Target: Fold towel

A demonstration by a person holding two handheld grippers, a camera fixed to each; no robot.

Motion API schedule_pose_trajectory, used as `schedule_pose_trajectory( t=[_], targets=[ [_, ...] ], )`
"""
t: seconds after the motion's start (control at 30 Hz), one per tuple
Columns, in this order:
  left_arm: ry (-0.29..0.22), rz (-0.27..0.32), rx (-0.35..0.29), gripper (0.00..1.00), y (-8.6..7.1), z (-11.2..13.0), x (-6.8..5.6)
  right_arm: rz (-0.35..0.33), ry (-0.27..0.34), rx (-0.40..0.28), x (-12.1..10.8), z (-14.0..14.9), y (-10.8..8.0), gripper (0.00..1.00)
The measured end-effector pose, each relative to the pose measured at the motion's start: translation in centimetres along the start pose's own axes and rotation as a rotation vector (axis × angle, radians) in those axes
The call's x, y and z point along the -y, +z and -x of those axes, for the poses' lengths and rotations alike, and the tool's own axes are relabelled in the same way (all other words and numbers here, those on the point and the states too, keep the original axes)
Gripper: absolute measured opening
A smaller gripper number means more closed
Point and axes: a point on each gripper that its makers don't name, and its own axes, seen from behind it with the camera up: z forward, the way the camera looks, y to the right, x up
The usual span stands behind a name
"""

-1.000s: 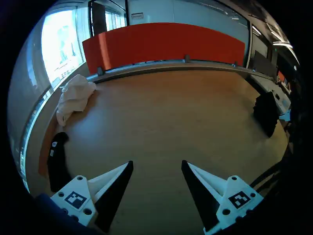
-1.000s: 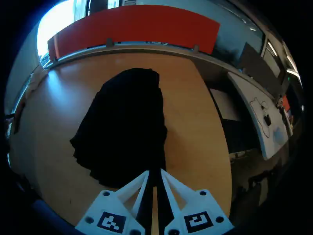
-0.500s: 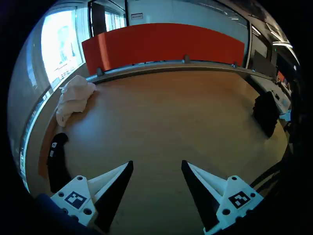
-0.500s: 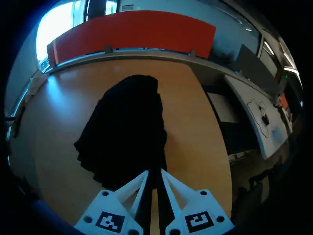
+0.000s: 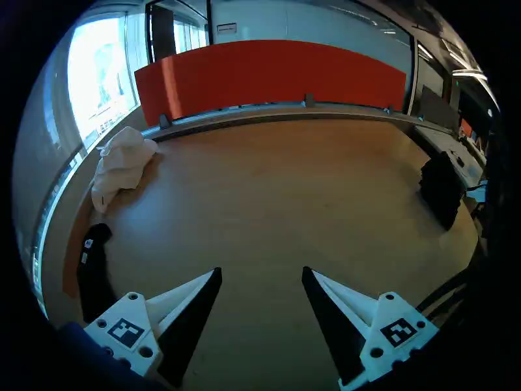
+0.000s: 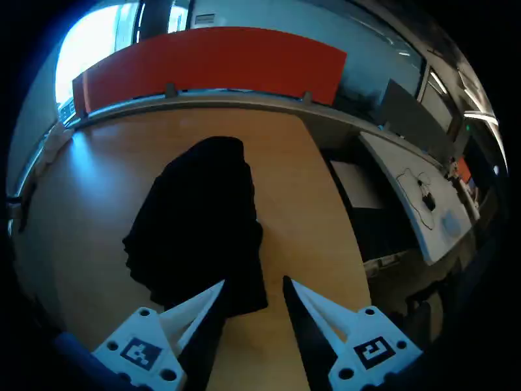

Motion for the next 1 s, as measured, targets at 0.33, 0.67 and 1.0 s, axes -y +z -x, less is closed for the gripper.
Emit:
schedule_pose_trajectory(
  t=[0.33, 0.67, 1.0],
  targets=[
    [-0.009, 0.000, -0.012, 0.91, -0.3, -0.2, 0.2, -0.008, 0.022, -0.063, 1.2, -2.2, -0.7, 1.00],
    [-0.020, -0.002, -0.029, 0.91, -0.8, -0.4, 0.6, -0.015, 0.012, -0.108, 2.4, -3.9, -1.8, 1.00],
    [-0.031, -0.005, -0.063, 0.91, -1.4, -1.0, 1.1, -0.045, 0.042, -0.203, 4.7, -6.9, -3.0, 1.00]
  ],
)
